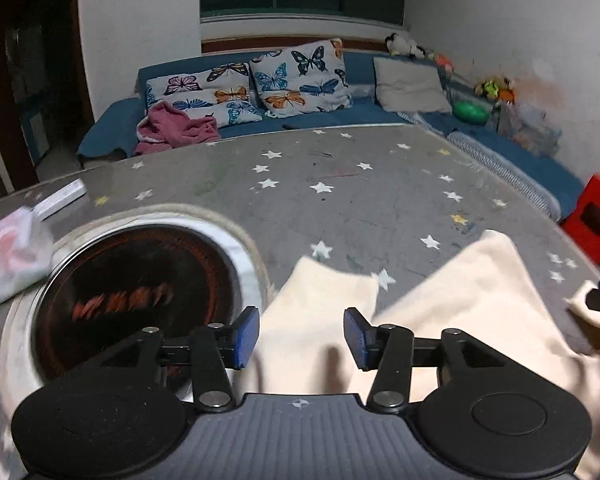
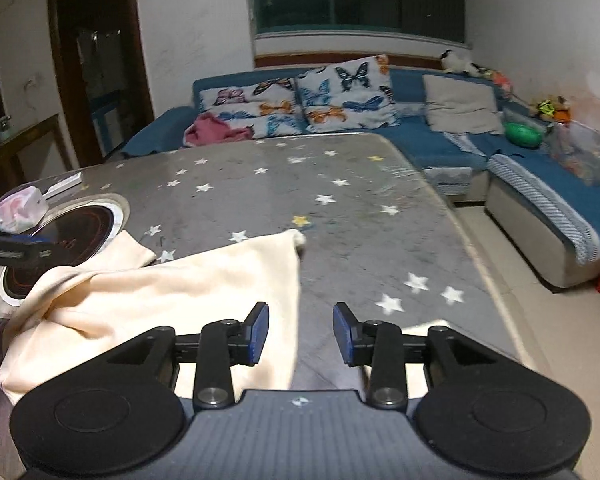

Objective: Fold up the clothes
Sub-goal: 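Grasp the sweatshirt edge with both grippers and pull it outward to spread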

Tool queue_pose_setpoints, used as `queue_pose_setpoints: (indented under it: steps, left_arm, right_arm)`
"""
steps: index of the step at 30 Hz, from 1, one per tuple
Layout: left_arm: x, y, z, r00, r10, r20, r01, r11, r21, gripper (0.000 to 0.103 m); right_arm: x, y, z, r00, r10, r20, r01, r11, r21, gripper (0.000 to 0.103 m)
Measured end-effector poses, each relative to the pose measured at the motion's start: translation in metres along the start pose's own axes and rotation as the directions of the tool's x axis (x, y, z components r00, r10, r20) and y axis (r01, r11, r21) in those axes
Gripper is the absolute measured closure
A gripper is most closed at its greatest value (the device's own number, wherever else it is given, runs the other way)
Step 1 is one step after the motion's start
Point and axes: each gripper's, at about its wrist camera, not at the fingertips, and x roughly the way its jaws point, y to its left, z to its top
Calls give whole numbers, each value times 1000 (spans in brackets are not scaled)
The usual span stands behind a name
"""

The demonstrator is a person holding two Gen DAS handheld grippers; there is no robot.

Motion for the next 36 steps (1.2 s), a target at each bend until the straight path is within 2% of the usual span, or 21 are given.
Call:
queue_pose_setpoints:
  steps: [4,7,9,11,12,13,17,22,25,28,32,34,36]
  left_arm:
    - [40,-10,11,999,15,-52,-14,1000,20,48]
    - [58,-12,11,996,12,-87,-11,1000,15,48]
    - [63,-12,9,996,11,-84,-10,1000,13,48]
    - [64,-12,9,998,1,-67,0,1000,21,62]
    - [64,-13,10,998,-7,-59,9,1000,27,79]
    - [63,-12,10,999,-3,-52,4,1000,25,92]
    - [55,-3,9,999,28,-19,-28,1000,-4,98]
    - [6,36,3,994,87,68,-79,990,-117,99]
    - [-33,70,-8,981,161,112,-135,969,-207,99]
    - [-70,105,-28,961,249,119,-206,934,-291,99]
    - [-98,148,-60,951,304,51,-262,887,-381,98]
    - [-102,164,-72,939,343,1,-314,861,-399,96]
    - [-105,175,-79,934,357,-34,-337,840,-425,92]
  right_arm:
    - [20,5,5,1000,15,-24,-16,1000,-15,65]
    - [31,6,7,999,26,-37,-27,999,-24,64]
    - [39,7,8,999,29,-45,-30,999,-33,63]
    - [46,6,11,998,25,-53,-28,999,-40,63]
    - [49,6,12,998,24,-56,-26,999,-43,62]
    - [52,6,13,998,23,-58,-26,999,-41,61]
    - [64,4,18,998,20,-63,-22,999,-31,60]
    - [80,3,25,997,34,-76,-35,999,-17,60]
    - [86,3,30,996,52,-77,-52,999,5,60]
    - [90,4,35,995,70,-73,-68,997,23,60]
    - [94,9,41,994,82,-69,-81,997,17,60]
    - [97,11,43,994,82,-72,-81,997,15,61]
    - [100,12,44,994,78,-74,-77,997,18,61]
